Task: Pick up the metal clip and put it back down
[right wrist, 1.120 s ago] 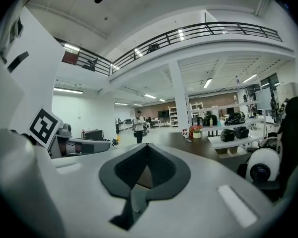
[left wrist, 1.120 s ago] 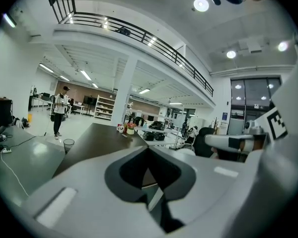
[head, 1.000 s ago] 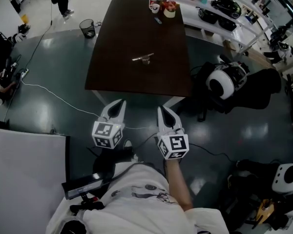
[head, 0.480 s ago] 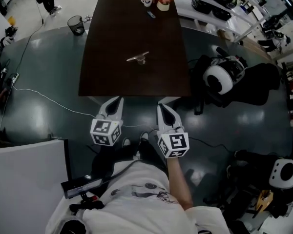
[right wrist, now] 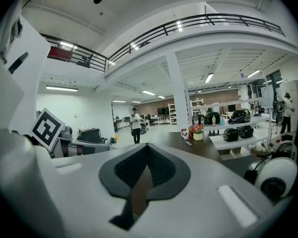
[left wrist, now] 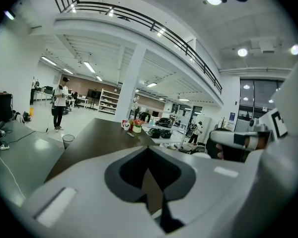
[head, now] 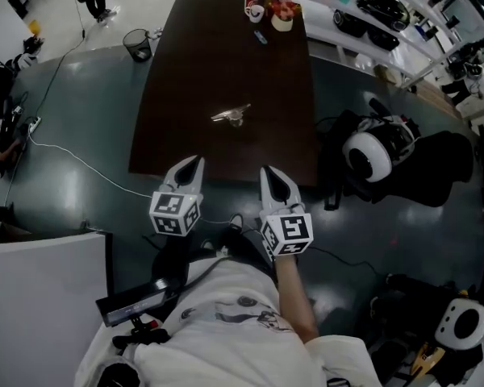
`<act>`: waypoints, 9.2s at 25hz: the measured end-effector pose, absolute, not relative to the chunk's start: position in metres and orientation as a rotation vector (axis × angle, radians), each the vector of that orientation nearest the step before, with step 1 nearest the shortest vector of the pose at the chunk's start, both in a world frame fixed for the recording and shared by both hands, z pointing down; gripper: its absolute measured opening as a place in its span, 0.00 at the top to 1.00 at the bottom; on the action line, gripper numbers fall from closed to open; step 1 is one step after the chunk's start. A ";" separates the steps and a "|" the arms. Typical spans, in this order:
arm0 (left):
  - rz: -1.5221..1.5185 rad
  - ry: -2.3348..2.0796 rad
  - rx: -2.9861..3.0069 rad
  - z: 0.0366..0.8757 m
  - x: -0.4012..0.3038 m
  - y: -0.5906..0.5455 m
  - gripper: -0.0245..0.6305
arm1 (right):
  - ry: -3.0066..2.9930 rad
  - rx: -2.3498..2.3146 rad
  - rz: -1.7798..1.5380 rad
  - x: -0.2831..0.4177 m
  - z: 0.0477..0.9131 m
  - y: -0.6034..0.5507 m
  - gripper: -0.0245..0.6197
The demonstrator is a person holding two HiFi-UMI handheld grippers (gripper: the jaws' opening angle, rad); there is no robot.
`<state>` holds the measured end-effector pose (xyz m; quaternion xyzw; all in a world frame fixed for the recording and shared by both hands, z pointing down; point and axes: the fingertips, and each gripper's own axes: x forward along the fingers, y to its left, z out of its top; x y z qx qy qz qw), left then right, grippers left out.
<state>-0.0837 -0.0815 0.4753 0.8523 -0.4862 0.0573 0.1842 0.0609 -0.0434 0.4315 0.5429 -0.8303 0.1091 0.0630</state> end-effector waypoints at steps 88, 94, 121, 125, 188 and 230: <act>0.478 -1.661 1.477 0.748 -0.003 -0.255 0.44 | -2.270 1.382 0.662 0.168 0.530 -0.226 0.96; 0.528 -1.669 1.452 0.754 -0.006 -0.255 0.51 | -2.272 1.359 0.666 0.157 0.534 -0.230 0.96; 0.518 -1.555 1.705 0.711 -0.001 -0.228 0.52 | -2.291 1.326 0.669 0.134 0.554 -0.228 0.96; 0.400 -1.563 1.798 0.666 -0.011 -0.232 0.53 | -2.324 1.351 0.628 0.128 0.538 -0.228 0.96; 0.246 -1.354 2.405 0.569 -0.058 -0.281 0.55 | -2.395 1.656 0.382 0.110 0.439 -0.215 0.96; 0.850 -1.217 2.246 0.739 -0.052 -0.289 0.55 | -2.297 1.528 0.598 0.122 0.498 -0.232 0.96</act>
